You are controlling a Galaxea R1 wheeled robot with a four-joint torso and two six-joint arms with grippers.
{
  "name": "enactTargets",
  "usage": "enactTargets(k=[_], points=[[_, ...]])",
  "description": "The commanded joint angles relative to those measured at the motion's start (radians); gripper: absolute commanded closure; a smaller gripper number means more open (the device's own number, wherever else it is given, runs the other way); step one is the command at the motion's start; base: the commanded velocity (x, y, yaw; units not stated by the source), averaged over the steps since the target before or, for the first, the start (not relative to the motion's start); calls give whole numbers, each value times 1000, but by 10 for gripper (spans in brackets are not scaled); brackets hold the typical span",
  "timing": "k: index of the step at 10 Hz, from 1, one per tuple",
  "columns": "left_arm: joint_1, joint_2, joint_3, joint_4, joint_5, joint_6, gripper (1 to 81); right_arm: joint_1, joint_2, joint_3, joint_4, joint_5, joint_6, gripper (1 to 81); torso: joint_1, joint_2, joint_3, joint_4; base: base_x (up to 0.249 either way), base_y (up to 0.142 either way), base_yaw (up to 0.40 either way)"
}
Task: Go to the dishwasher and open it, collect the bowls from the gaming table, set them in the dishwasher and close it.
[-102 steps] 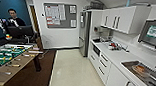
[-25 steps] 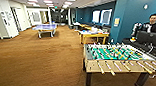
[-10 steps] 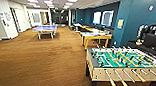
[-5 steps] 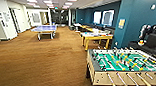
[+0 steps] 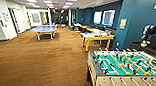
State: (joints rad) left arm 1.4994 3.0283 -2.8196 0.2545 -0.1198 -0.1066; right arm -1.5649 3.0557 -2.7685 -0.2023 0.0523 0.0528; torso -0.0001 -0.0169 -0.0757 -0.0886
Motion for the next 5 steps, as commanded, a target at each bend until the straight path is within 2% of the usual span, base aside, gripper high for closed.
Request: enactTargets(k=[1,5], points=[[-43,-3,-5,-3,46,1,10,39,-1,3,0,-52,-2,10,0,0,0,0,174,72,0],[-43,-5,-5,-3,46,1,10,38,-1,3,0,-52,-2,10,0,0,0,0,174,78,0]])
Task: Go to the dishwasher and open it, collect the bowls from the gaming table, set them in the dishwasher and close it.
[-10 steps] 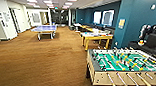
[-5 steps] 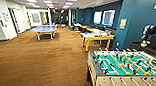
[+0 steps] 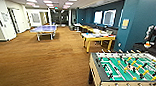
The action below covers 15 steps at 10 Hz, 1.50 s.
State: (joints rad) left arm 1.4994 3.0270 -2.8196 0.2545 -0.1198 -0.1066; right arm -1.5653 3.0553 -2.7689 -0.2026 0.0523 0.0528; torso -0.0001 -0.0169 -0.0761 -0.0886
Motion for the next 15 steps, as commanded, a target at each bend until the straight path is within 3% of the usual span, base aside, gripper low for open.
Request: enactTargets(k=[1,4,9,15], points=[[-43,-2,-5,-3,48,1,10,40,-1,3,0,-52,-2,10,0,0,0,0,174,77,0],[-43,0,-5,-3,48,1,10,38,-1,3,0,-52,-2,10,0,0,0,0,178,76,0],[-43,0,-5,-3,48,1,10,38,-2,3,0,-52,-2,10,0,0,0,0,183,0,0],[-43,0,-5,-3,48,1,10,40,-2,3,0,-52,-2,10,0,0,0,0,183,91,0]])
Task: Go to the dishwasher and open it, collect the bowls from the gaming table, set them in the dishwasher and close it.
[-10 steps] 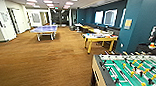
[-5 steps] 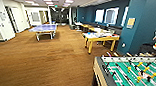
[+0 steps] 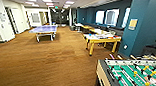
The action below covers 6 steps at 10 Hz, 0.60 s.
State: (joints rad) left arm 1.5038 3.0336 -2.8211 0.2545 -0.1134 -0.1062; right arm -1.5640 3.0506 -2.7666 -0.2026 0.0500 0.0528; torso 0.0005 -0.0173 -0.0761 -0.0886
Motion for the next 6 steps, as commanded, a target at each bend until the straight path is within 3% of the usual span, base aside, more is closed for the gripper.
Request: enactTargets(k=[1,6], points=[[-49,-7,-3,-3,41,0,10,37,3,1,0,-50,-2,10,0,0,0,0,183,101,0],[-47,-5,-3,-3,41,0,10,38,3,1,0,-50,-2,10,0,0,0,0,183,95,0]])
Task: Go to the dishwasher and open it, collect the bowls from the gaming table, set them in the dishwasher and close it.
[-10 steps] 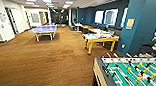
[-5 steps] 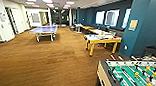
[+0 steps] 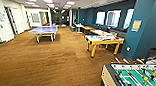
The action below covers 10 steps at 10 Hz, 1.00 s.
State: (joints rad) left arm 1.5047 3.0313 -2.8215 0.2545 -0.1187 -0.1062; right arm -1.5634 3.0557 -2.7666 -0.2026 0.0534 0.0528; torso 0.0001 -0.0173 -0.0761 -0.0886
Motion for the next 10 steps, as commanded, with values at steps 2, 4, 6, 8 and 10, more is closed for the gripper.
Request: enactTargets(k=[2,4,6,8,10], points=[[-48,-3,-3,-3,45,0,10,36,-1,1,0,-53,-2,10,0,0,0,0,183,70,0],[-48,-3,-3,-3,45,0,10,36,-1,1,0,-53,-1,10,0,0,0,0,183,0,0],[-48,-3,-3,-3,47,0,10,36,-1,1,0,-53,-1,10,0,0,0,0,183,0,0],[-48,-3,-3,-3,47,0,10,36,-3,1,0,-53,-1,10,0,0,0,0,183,0,0],[-48,-3,-3,-3,47,0,10,36,-3,1,0,-53,-1,10,0,0,0,0,183,0,0]])
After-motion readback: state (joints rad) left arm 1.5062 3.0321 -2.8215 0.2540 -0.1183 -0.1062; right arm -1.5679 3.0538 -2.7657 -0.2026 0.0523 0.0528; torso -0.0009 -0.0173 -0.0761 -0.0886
